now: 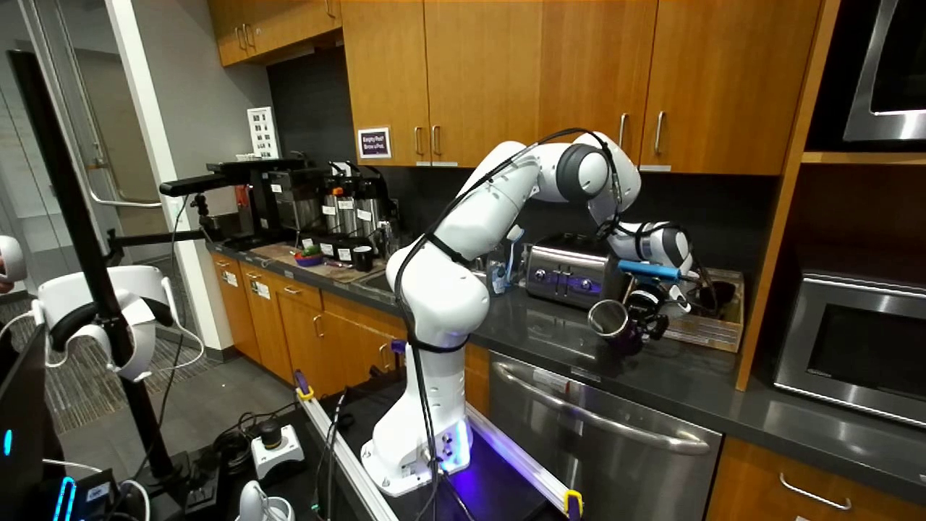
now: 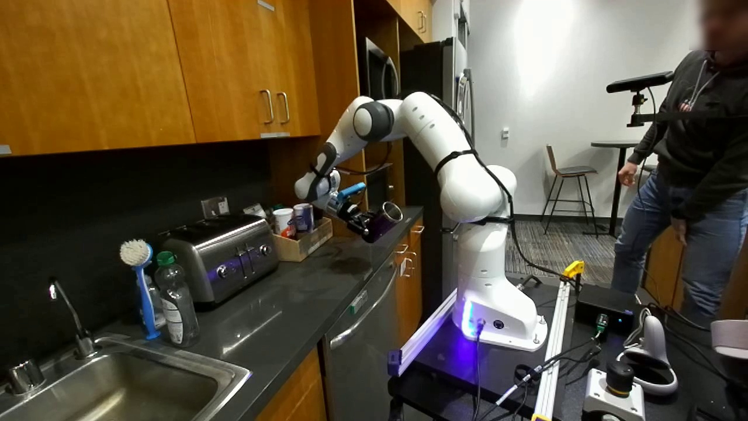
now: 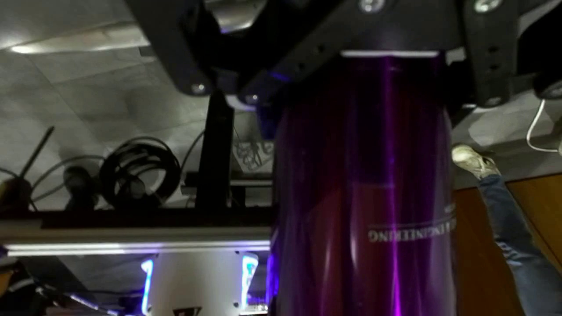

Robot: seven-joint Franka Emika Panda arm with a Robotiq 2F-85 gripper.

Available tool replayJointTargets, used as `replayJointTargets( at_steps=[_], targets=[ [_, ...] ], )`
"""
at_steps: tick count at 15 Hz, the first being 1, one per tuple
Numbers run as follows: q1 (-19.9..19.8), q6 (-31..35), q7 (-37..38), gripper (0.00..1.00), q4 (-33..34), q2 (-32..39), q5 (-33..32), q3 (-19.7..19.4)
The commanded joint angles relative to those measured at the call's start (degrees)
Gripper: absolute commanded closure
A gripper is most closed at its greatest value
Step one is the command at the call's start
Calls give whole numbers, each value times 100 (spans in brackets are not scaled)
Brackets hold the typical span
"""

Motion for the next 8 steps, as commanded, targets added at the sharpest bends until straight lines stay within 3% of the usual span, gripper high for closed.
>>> replayJointTargets(
  at_steps=[1,8],
  targets=[
    [176,-1044,-289,44,759,595,-580,110],
    [497,-2227,-443,44,1788,1619,-1948,169]
  ],
)
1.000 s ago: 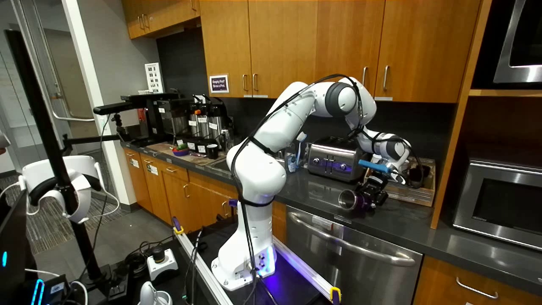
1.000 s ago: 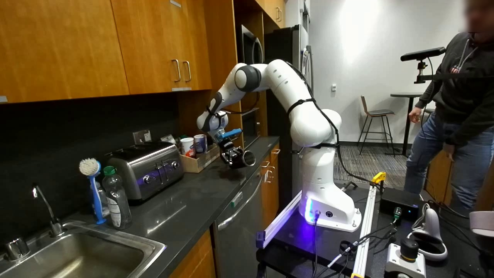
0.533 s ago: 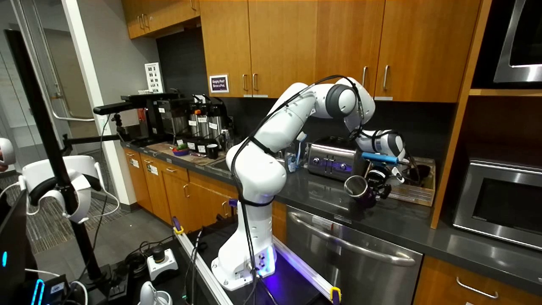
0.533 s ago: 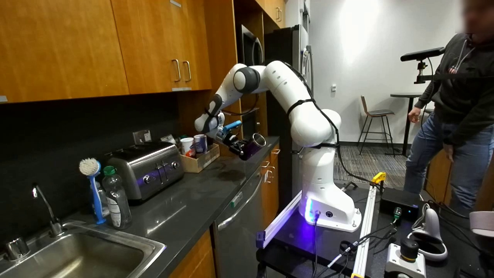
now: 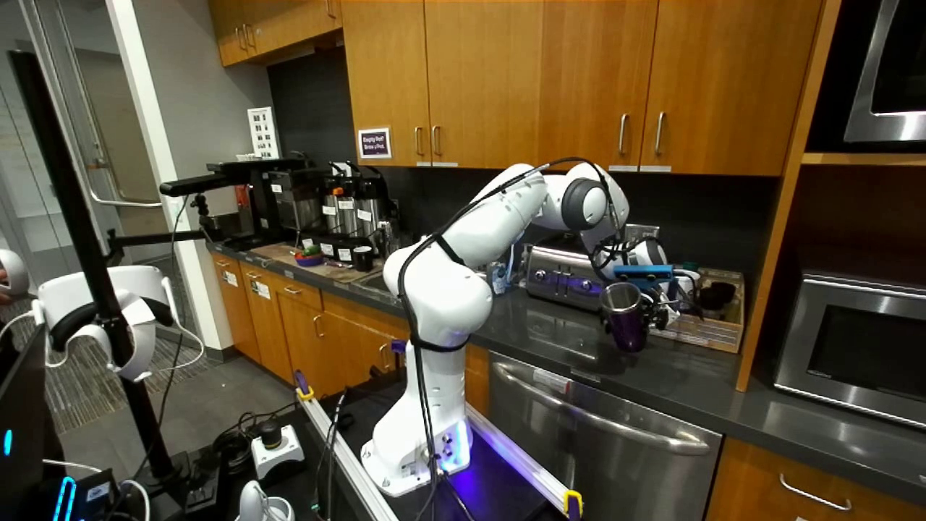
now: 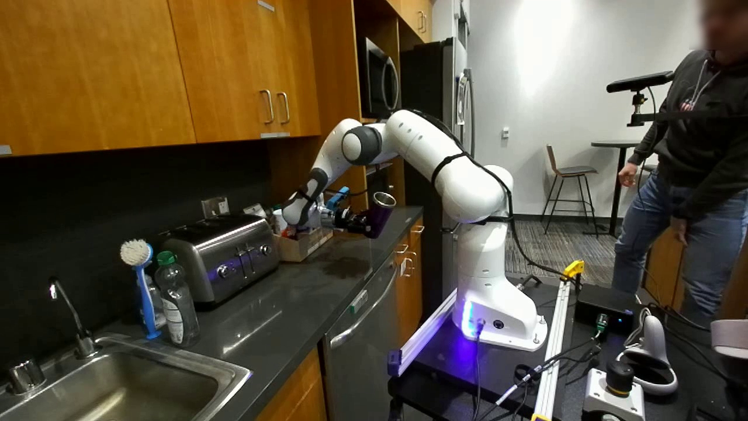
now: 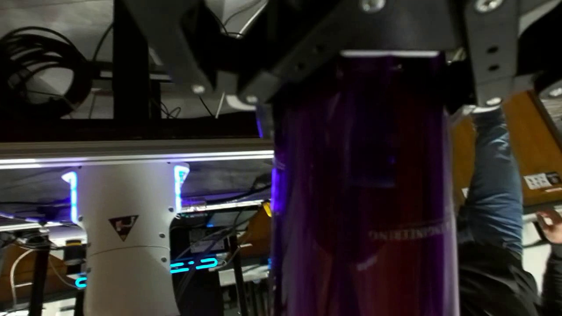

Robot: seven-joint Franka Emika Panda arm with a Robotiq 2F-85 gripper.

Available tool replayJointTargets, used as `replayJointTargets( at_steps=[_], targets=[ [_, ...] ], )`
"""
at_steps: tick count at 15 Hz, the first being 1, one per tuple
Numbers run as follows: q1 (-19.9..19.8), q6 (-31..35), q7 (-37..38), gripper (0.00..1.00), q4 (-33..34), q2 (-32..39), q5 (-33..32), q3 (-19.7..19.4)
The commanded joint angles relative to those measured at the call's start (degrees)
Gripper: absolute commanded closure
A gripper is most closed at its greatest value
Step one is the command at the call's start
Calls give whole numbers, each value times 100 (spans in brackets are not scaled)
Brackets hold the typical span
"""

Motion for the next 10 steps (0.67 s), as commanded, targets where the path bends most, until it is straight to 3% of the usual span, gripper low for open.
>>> replayJointTargets(
  at_steps=[1,2,3,10],
  targets=[
    [92,-573,-312,44,657,485,-655,27],
    [107,-592,-394,17,714,556,-858,44],
    [95,-653,-426,42,797,614,-956,55],
    [68,-766,-759,43,1132,826,-1544,132]
  ],
)
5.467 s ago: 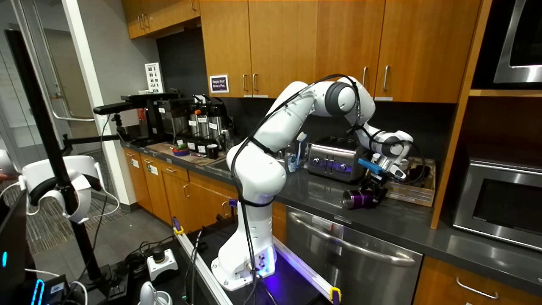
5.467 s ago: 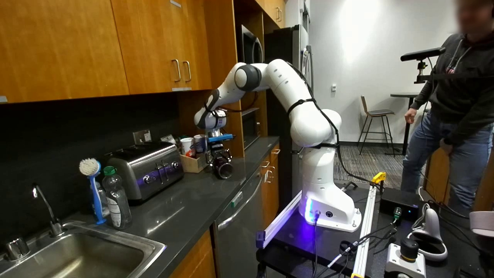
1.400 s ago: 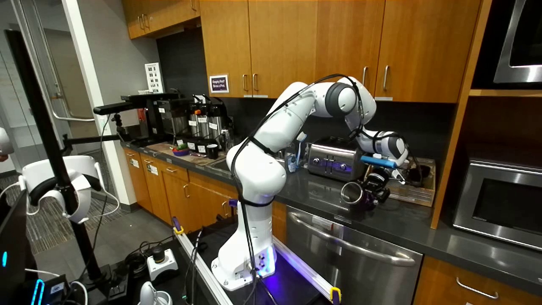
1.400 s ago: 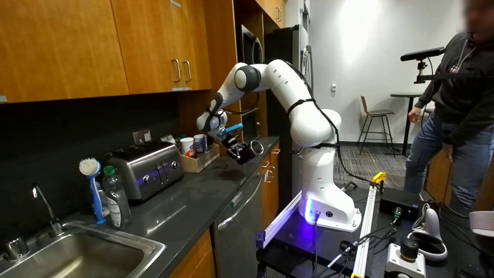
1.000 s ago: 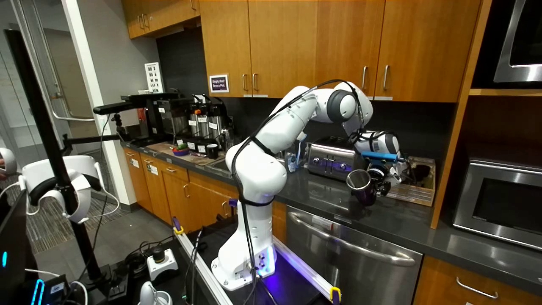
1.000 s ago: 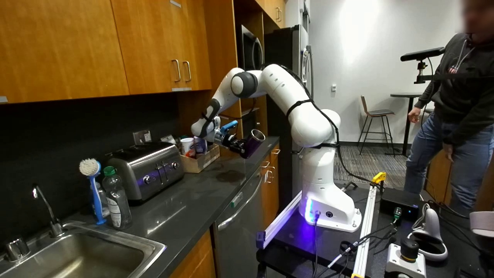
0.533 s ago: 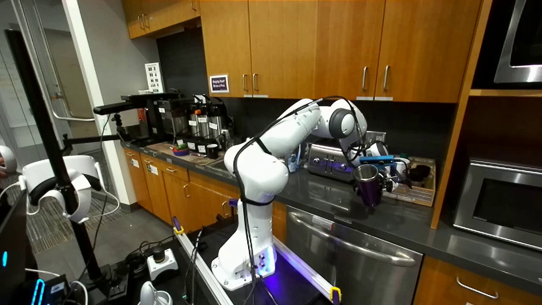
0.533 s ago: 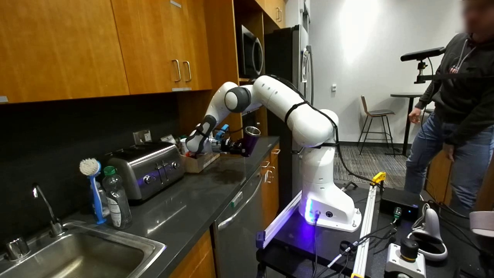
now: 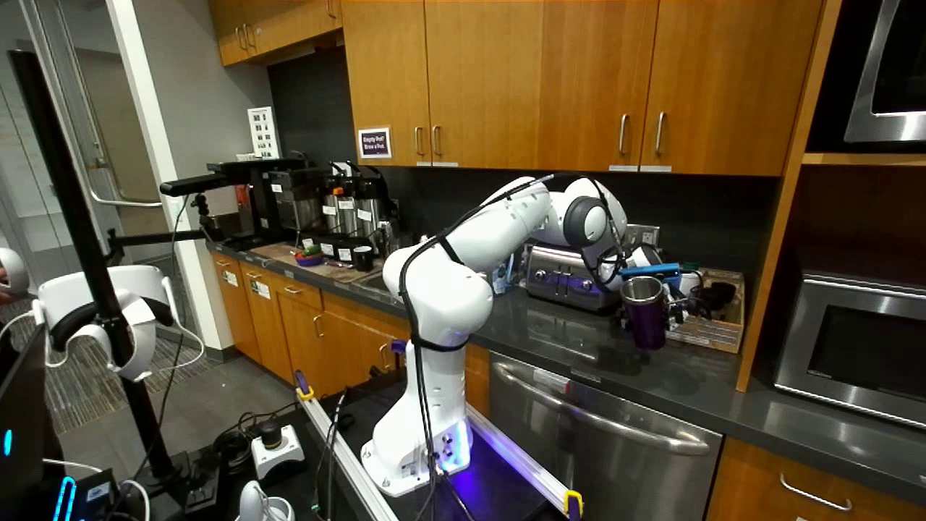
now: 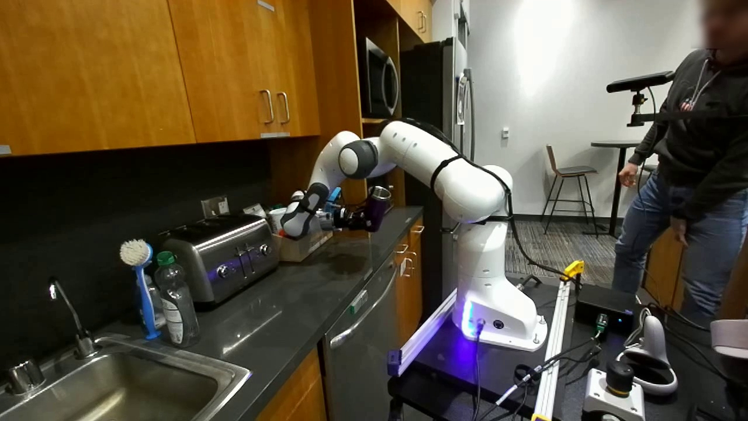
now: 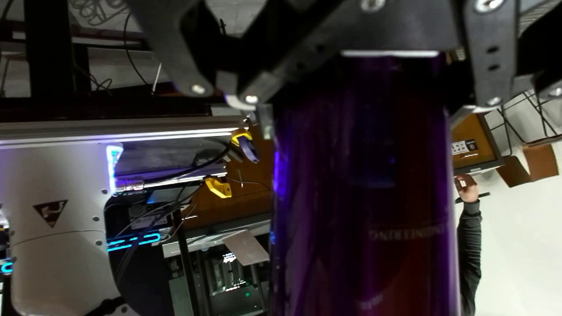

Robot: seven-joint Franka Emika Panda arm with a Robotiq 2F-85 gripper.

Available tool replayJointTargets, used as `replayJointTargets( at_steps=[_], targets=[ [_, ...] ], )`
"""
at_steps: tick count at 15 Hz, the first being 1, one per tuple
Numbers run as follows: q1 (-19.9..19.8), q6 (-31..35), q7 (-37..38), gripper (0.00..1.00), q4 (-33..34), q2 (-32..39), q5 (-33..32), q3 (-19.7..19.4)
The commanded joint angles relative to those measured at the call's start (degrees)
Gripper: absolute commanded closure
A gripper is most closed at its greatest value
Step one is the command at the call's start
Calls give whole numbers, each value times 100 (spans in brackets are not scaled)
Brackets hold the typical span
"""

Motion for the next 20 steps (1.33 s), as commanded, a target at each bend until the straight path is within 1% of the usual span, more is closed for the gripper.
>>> replayJointTargets(
  at_steps=[1,4,8,11,13,16,20],
  targets=[
    [1,-237,-258,43,350,197,-336,77],
    [11,-201,-324,43,396,267,-526,73],
    [-42,14,-501,43,226,157,-866,119],
    [-106,208,-569,43,140,42,-929,184],
    [-188,477,-347,43,-56,-161,-787,248],
    [-386,1175,203,43,-573,-640,-459,329],
    [-522,2013,688,43,-1231,-1247,-111,279]
  ],
)
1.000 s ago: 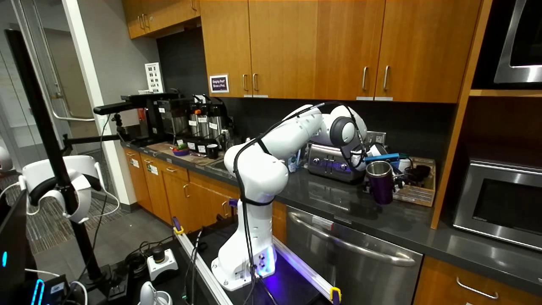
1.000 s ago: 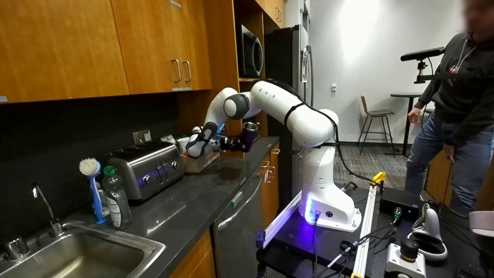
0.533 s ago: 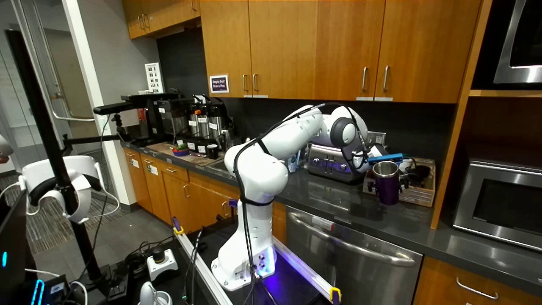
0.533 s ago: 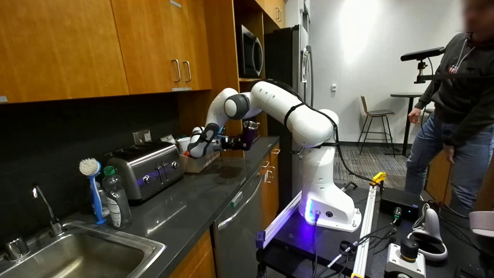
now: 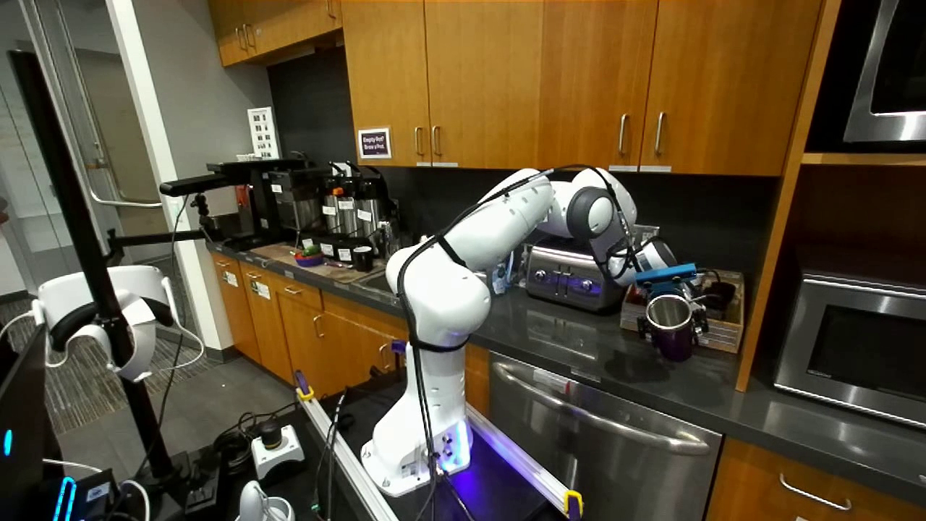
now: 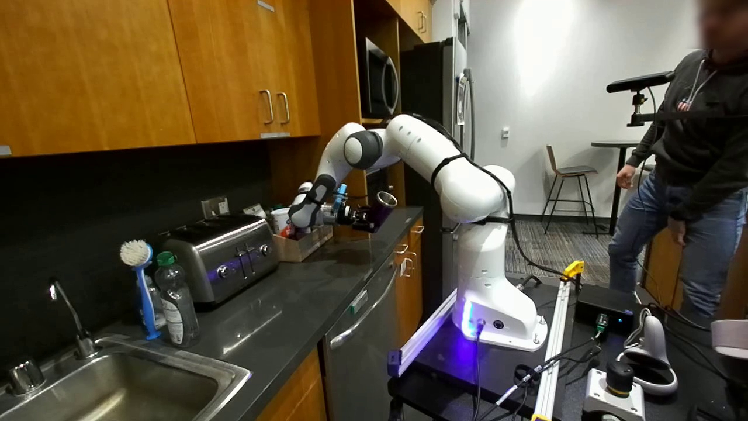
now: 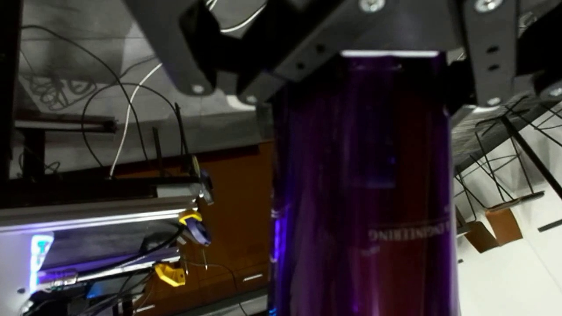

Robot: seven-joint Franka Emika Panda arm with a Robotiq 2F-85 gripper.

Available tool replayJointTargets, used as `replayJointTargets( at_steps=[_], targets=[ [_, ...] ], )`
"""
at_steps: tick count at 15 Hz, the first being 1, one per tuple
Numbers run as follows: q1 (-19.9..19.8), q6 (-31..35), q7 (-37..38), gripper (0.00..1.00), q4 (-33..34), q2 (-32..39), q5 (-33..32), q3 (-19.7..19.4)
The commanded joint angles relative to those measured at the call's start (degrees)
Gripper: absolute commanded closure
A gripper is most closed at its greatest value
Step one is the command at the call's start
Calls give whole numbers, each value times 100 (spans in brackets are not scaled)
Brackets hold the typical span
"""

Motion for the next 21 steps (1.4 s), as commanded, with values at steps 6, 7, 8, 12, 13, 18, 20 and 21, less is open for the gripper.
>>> replayJointTargets(
  at_steps=[6,7,8,12,13,18,20,21],
  targets=[
    [0,914,389,43,-1380,-1244,158,-51],
    [-7,1069,428,43,-1505,-1336,125,-40],
    [-11,1211,450,43,-1601,-1403,114,-30],
    [34,1820,616,43,-2198,-1770,-10,-70],
    [73,1864,749,43,-2315,-1842,-49,-94],
    [542,1262,1859,43,-2703,-2086,-365,-198],
    [770,823,2386,43,-2783,-2105,-439,-192],
    [871,595,2612,43,-2786,-2067,-485,-185]
  ],
)
